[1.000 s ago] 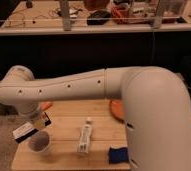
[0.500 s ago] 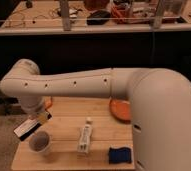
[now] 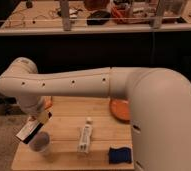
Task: Place the eraser in the ceramic cup
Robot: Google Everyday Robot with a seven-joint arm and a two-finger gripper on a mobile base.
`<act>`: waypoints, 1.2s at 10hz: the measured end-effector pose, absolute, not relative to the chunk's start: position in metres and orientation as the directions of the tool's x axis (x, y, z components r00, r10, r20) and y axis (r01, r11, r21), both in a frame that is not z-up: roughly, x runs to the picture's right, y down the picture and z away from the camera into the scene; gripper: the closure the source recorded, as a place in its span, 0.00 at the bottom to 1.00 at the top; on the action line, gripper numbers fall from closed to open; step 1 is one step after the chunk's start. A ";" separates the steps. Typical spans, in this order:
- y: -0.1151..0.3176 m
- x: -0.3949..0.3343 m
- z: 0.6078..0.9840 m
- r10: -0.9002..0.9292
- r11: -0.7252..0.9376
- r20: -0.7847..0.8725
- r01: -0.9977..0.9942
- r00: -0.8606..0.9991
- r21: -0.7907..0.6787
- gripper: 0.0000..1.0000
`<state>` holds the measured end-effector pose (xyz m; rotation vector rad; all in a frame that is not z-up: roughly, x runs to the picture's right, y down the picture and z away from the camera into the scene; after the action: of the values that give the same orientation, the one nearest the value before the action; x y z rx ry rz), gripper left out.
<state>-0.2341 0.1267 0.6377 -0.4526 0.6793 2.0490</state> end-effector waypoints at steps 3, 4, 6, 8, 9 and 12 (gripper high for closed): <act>0.131 -0.221 0.634 0.663 -0.419 -0.552 -0.862 -0.505 0.285 1.00; 0.131 -0.216 0.635 0.669 -0.417 -0.544 -0.862 -0.506 0.289 1.00; 0.128 -0.207 0.636 0.691 -0.418 -0.516 -0.862 -0.507 0.287 1.00; 0.126 -0.198 0.637 0.707 -0.423 -0.490 -0.860 -0.510 0.285 1.00; 0.125 -0.197 0.637 0.718 -0.419 -0.479 -0.863 -0.504 0.281 1.00; 0.124 -0.187 0.642 0.747 -0.415 -0.435 -0.864 -0.503 0.286 1.00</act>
<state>-0.1868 0.1243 0.6425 -0.2936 0.5893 2.0275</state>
